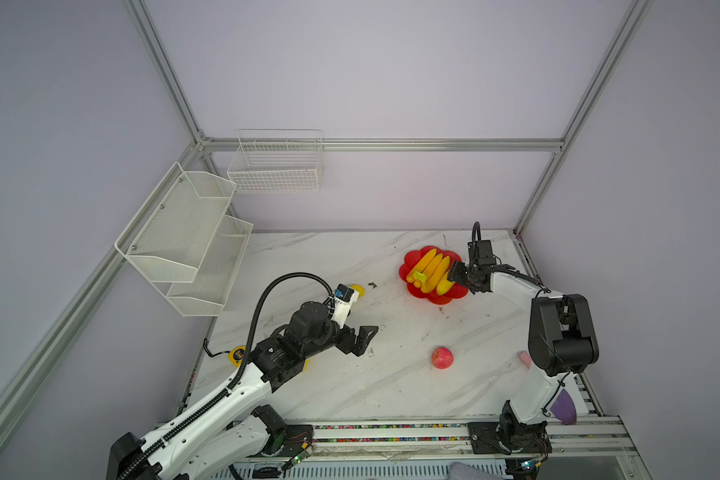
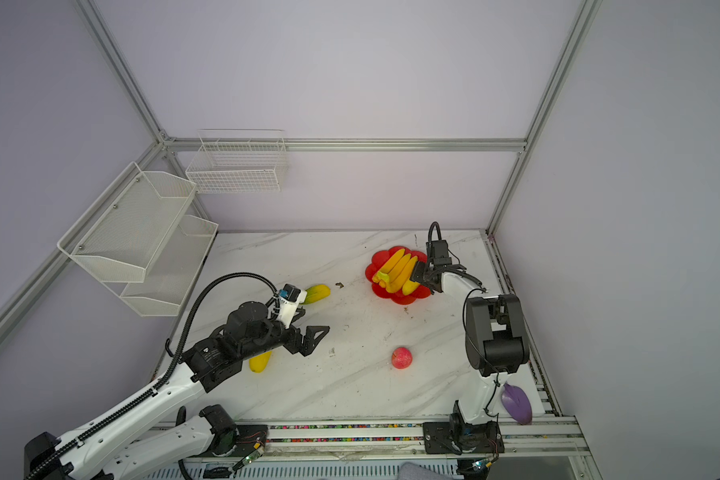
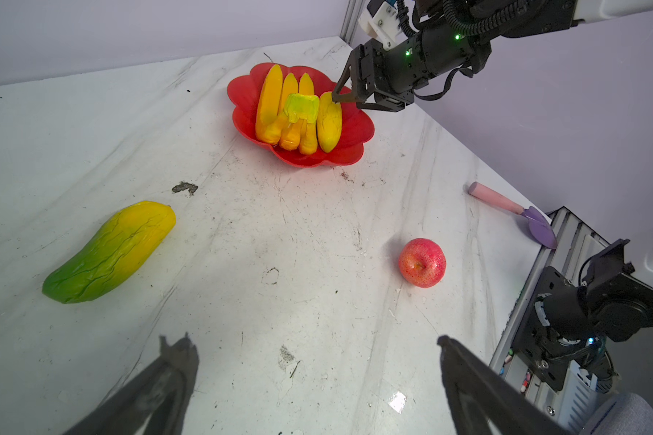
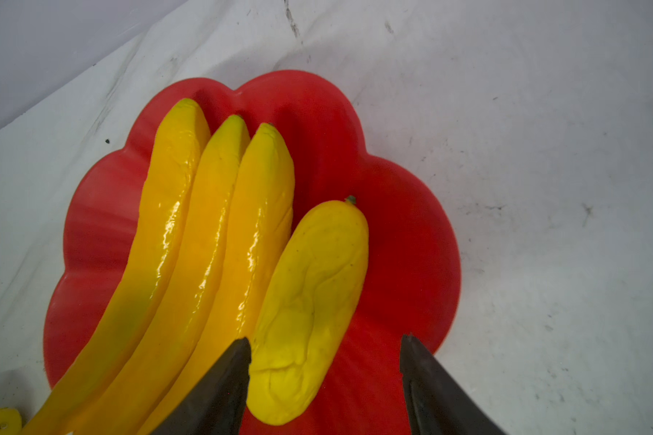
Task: Place and organize the fake fruits in the fruit bowl
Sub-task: 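Grasp the yellow fruit with the right gripper and place it in the bowl, then reach the right gripper to the green-yellow papaya and grasp it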
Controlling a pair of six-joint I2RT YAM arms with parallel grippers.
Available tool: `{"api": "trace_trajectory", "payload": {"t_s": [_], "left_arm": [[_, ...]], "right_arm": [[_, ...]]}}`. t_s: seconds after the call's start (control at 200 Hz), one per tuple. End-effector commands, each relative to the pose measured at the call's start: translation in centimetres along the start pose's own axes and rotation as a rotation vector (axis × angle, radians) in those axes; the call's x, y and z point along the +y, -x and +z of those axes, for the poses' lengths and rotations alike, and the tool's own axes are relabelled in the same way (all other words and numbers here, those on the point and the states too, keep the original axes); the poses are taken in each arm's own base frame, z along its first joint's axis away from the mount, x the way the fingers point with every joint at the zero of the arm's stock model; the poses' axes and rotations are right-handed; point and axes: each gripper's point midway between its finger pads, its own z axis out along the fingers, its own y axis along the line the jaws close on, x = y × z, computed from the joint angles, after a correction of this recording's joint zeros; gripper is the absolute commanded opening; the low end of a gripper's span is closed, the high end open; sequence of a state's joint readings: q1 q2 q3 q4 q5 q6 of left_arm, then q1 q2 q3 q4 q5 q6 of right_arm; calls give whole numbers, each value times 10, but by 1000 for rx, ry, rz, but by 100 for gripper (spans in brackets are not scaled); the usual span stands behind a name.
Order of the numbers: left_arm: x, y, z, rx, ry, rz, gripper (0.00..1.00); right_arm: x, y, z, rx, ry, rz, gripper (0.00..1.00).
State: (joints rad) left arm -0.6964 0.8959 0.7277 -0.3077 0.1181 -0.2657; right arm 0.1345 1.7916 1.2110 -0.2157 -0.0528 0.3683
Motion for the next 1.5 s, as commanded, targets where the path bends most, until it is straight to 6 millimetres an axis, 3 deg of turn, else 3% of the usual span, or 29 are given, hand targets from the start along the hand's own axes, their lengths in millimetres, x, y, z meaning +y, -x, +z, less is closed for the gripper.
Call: {"api": "trace_trajectory", "payload": {"t_s": [0.0, 0.16, 0.255, 0.37, 0.405, 0.42, 0.495, 0.62, 0.74, 0.815, 0.925, 1.075, 1.23, 1.335, 1.495], "left_arm": [[-12, 45, -20, -115, -20, 38, 100], [-5, 40, -31, -109, 27, 53, 100], [2, 40, -45, -129, 73, 55, 100], [8, 41, -65, -153, 113, 82, 100], [9, 42, -71, -164, 126, 80, 100], [10, 42, -73, -169, 131, 79, 100], [11, 45, -85, -193, 145, 61, 100], [3, 53, -101, -243, 97, -16, 100], [-2, 53, -113, -257, 74, -35, 100], [3, 48, -117, -236, 106, -33, 100], [13, 41, -122, -230, 159, -30, 100], [15, 37, -125, -239, 166, -23, 100], [20, 34, -123, -225, 195, -2, 100], [20, 33, -120, -211, 195, 6, 100], [21, 32, -118, -200, 202, 17, 100]], "right_arm": [[16, 35, -38, -118, 44, -43, 67], [69, 38, -86, -200, 229, -211, 67], [111, 21, -114, -237, 296, -359, 67], [183, -9, -172, -380, 495, -579, 69], [203, -26, -180, -404, 538, -656, 72], [208, -23, -194, -454, 558, -667, 73], [236, -38, -205, -522, 642, -747, 78], [275, -73, -156, -427, 737, -860, 78], [304, -111, -95, -340, 689, -1036, 83], [319, -128, -71, -324, 682, -1121, 86], [333, -140, -60, -334, 726, -1201, 89], [331, -162, -44, -284, 735, -1368, 93], [336, -167, -21, -272, 677, -1408, 93], [336, -181, -3, -225, 678, -1456, 94], [338, -203, 4, -165, 776, -1514, 94]]}}
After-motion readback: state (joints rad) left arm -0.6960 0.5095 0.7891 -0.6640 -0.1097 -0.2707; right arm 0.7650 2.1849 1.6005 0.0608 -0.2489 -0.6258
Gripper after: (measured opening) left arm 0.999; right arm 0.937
